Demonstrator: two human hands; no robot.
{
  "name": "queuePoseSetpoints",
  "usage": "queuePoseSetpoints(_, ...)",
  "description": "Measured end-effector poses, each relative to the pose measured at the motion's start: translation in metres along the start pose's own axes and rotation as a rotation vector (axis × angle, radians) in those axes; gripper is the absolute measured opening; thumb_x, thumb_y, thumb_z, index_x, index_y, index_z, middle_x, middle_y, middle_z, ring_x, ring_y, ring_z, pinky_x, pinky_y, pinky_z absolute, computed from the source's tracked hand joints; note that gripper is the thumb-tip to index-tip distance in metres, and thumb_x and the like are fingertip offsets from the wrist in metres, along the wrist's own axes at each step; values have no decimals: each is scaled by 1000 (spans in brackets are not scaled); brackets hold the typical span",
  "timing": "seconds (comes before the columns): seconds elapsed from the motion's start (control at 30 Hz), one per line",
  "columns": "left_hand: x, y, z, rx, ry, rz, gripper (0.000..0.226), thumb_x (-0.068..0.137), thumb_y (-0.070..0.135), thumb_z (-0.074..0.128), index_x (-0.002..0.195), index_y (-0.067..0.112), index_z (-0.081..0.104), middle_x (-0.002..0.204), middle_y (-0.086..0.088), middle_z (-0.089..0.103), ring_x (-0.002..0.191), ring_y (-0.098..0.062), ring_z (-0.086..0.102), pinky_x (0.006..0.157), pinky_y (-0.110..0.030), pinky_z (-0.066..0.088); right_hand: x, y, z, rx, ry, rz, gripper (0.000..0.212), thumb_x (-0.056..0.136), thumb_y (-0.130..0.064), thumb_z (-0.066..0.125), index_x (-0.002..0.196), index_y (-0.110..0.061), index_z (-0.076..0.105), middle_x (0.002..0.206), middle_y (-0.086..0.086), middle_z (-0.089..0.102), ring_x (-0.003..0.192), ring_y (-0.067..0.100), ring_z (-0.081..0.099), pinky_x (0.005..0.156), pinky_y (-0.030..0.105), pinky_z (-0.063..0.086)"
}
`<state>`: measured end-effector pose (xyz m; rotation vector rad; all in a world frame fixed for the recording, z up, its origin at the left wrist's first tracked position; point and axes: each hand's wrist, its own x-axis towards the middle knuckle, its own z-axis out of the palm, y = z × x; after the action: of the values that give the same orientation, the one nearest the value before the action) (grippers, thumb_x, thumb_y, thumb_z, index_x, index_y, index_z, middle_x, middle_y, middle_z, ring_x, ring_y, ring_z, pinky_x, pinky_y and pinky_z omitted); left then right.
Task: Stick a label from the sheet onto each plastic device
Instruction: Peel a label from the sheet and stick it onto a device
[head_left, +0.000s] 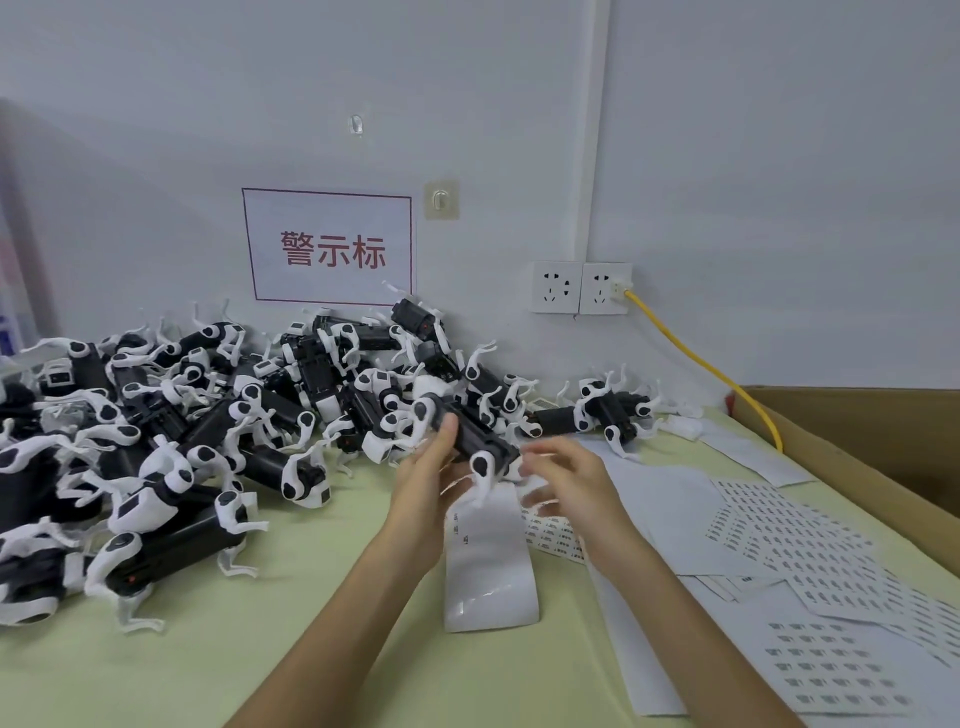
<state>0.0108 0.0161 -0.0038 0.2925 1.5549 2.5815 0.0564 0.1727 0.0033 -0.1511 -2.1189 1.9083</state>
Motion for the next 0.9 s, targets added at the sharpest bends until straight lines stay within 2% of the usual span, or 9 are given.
queuePoseSetpoints(0.1,6,2,-9,-56,115,-89,27,93,48,65,92,22,68,73,9,66,57,-5,59,61,-21,45,2,13,-2,-507,22,-3,14,88,-33,68,101,-29,63,87,-2,68,68,13,64,69,29,50)
queuePoseSetpoints(0.17,7,2,-14,-101,158,-150,31,93,52,64,89,21,69,69,9,67,53,-5,62,51,-19,47,0,18,0,-606,-57,65,27,85,-40,68,108,-30,59,89,-4,66,69,14,63,65,27,49)
queuePoseSetpoints(0.27,7,0,-14,-168,191,-216,35,92,53,65,83,19,66,59,9,65,47,-5,63,42,-16,44,-1,21,7,-480,-154,120,31,81,-27,74,109,-28,61,89,-1,64,65,11,60,57,21,44)
queuePoseSetpoints(0.4,9,0,-14,-278,151,-216,40,90,54,66,78,16,59,61,4,57,43,-10,53,43,-20,41,-2,16,8,-330,-89,-20,26,83,-5,72,97,-27,69,78,0,64,62,12,56,57,21,47)
queuePoseSetpoints(0.47,10,5,-16,-345,109,-173,44,81,57,68,81,14,60,63,-1,55,47,-12,51,53,-24,38,-1,9,5,-270,6,-150,26,85,-3,72,92,-28,72,90,-4,70,73,9,63,65,17,49)
queuePoseSetpoints(0.53,10,11,-20,-371,68,-126,49,71,62,70,83,15,69,68,-1,66,57,-12,63,68,-27,42,1,3,-1,-169,98,-268,27,86,-3,71,87,-30,73,91,-13,71,81,8,66,72,20,51)
queuePoseSetpoints(0.67,8,17,-22,-433,-137,-63,47,83,63,65,91,19,81,99,-2,77,85,-17,75,102,-43,46,4,0,-8,-12,224,-352,28,88,-6,71,81,-32,74,76,-20,68,63,4,57,60,13,46)
queuePoseSetpoints(0.77,3,16,-16,-496,-255,-63,49,94,57,61,109,14,78,108,-7,74,99,-25,72,102,-50,49,3,0,-8,-15,212,-365,27,88,-4,70,81,-30,74,75,-21,67,62,2,56,61,13,45)
queuePoseSetpoints(0.9,-2,14,-11,-463,-252,-52,49,94,54,58,102,11,80,102,-8,73,95,-24,72,96,-37,40,2,3,-2,-203,187,-384,16,85,-12,75,87,-27,72,88,-13,68,66,6,57,63,13,42)
